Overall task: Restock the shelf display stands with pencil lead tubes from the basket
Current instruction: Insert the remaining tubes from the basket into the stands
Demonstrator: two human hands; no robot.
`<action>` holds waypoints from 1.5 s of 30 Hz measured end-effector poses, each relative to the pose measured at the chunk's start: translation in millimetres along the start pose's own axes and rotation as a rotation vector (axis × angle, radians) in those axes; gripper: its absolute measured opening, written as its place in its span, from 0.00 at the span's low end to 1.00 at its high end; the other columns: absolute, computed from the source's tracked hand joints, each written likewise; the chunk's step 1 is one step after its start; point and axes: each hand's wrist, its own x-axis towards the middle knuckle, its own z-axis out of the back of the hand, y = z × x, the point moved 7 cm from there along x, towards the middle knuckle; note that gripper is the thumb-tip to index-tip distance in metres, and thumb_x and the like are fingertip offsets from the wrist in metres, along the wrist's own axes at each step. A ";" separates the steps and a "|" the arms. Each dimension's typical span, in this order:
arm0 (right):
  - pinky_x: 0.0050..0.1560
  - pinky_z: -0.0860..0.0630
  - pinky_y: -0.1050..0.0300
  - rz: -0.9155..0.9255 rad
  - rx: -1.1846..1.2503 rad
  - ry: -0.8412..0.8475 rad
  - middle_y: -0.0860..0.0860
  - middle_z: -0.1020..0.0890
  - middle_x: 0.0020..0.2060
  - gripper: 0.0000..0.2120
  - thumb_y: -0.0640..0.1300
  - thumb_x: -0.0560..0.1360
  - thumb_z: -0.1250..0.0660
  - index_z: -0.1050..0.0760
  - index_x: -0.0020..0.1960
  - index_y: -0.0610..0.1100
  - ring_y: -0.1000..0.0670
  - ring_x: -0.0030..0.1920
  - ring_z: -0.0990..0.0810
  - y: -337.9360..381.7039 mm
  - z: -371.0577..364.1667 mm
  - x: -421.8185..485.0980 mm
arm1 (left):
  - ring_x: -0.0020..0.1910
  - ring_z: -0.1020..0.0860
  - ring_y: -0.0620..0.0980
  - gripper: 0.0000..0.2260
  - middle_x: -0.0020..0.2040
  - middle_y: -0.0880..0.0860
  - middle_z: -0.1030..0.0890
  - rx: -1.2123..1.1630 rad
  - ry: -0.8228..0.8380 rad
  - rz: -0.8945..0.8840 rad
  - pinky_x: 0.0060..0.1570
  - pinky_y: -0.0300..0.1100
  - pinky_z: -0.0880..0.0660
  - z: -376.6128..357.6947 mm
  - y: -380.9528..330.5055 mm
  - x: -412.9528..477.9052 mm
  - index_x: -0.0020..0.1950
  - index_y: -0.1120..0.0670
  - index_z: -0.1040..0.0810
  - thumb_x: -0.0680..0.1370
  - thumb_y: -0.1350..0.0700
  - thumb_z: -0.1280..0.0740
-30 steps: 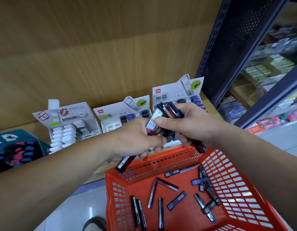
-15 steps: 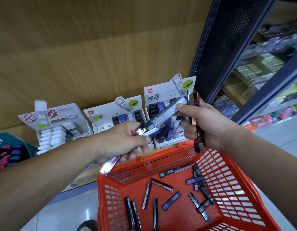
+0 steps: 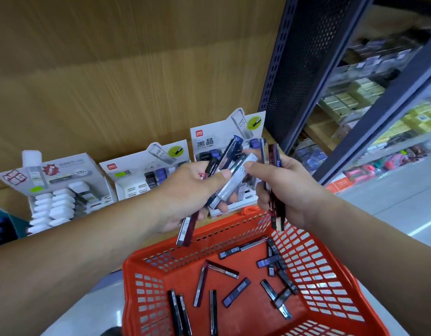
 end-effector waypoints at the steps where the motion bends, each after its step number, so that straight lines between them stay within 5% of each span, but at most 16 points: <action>1: 0.26 0.36 0.57 -0.003 0.007 -0.015 0.44 0.29 0.26 0.10 0.37 0.80 0.30 0.20 0.60 0.42 0.48 0.24 0.34 -0.5 5.3 1.0 | 0.38 0.16 0.50 0.08 0.43 0.55 0.13 0.020 0.006 -0.006 0.24 0.38 0.35 -1.9 -0.6 1.0 0.56 0.53 0.20 0.85 0.50 0.36; 6: 0.25 0.34 0.57 0.040 -0.093 -0.087 0.47 0.30 0.24 0.07 0.37 0.77 0.26 0.19 0.55 0.41 0.47 0.23 0.33 10.9 35.3 8.0 | 0.42 0.13 0.52 0.07 0.42 0.54 0.13 0.121 -0.101 0.002 0.28 0.40 0.34 4.4 3.1 9.7 0.57 0.53 0.22 0.86 0.52 0.38; 11: 0.28 0.29 0.55 0.304 -0.549 -0.299 0.47 0.23 0.29 0.07 0.39 0.73 0.22 0.19 0.46 0.46 0.48 0.25 0.29 42.7 74.5 22.2 | 0.34 0.15 0.54 0.07 0.39 0.56 0.14 0.074 -0.166 0.027 0.25 0.40 0.34 9.6 9.6 12.8 0.57 0.54 0.25 0.86 0.52 0.39; 16: 0.48 0.18 0.45 0.392 -0.989 -0.232 0.49 0.15 0.41 0.03 0.44 0.76 0.26 0.18 0.48 0.50 0.46 0.44 0.16 13.7 70.9 35.6 | 0.33 0.17 0.53 0.09 0.39 0.57 0.14 -0.069 -0.081 0.093 0.23 0.38 0.35 -6.0 15.3 16.2 0.57 0.57 0.24 0.86 0.52 0.37; 27: 0.39 0.22 0.47 0.490 -1.411 -0.090 0.53 0.24 0.35 0.15 0.42 0.76 0.30 0.34 0.40 0.56 0.41 0.42 0.21 -0.5 45.5 42.7 | 0.40 0.15 0.54 0.11 0.47 0.59 0.13 -0.336 0.011 0.110 0.25 0.39 0.35 -8.9 19.6 13.7 0.65 0.54 0.23 0.84 0.54 0.35; 32: 0.43 0.26 0.51 0.461 -1.309 -0.093 0.56 0.27 0.41 0.10 0.45 0.78 0.29 0.29 0.45 0.56 0.45 0.47 0.24 -8.7 44.2 48.3 | 0.46 0.14 0.55 0.10 0.51 0.60 0.13 -0.353 0.079 0.114 0.24 0.38 0.34 -11.8 15.2 8.5 0.64 0.53 0.24 0.84 0.52 0.35; 36: 0.39 0.26 0.53 0.408 -0.928 -0.186 0.52 0.22 0.35 0.06 0.46 0.77 0.26 0.23 0.45 0.47 0.48 0.36 0.23 8.0 51.5 42.5 | 0.45 0.14 0.54 0.09 0.50 0.59 0.13 -0.325 0.095 0.097 0.25 0.38 0.35 -7.9 10.9 3.5 0.63 0.52 0.24 0.84 0.52 0.36; 40: 0.28 0.33 0.54 0.226 -0.276 -0.050 0.41 0.24 0.32 0.16 0.53 0.78 0.26 0.23 0.42 0.42 0.46 0.26 0.32 22.7 25.3 20.9 | 0.45 0.14 0.53 0.08 0.49 0.57 0.13 -0.101 0.104 0.044 0.28 0.39 0.35 -9.9 9.9 -3.3 0.62 0.50 0.23 0.84 0.52 0.35; 45: 0.27 0.36 0.59 0.125 -0.154 0.166 0.47 0.21 0.32 0.08 0.46 0.78 0.26 0.20 0.50 0.41 0.50 0.23 0.34 28.2 -10.5 5.9 | 0.44 0.14 0.54 0.08 0.48 0.57 0.13 0.005 0.147 0.010 0.28 0.40 0.33 -17.8 10.4 -6.9 0.61 0.52 0.23 0.84 0.52 0.34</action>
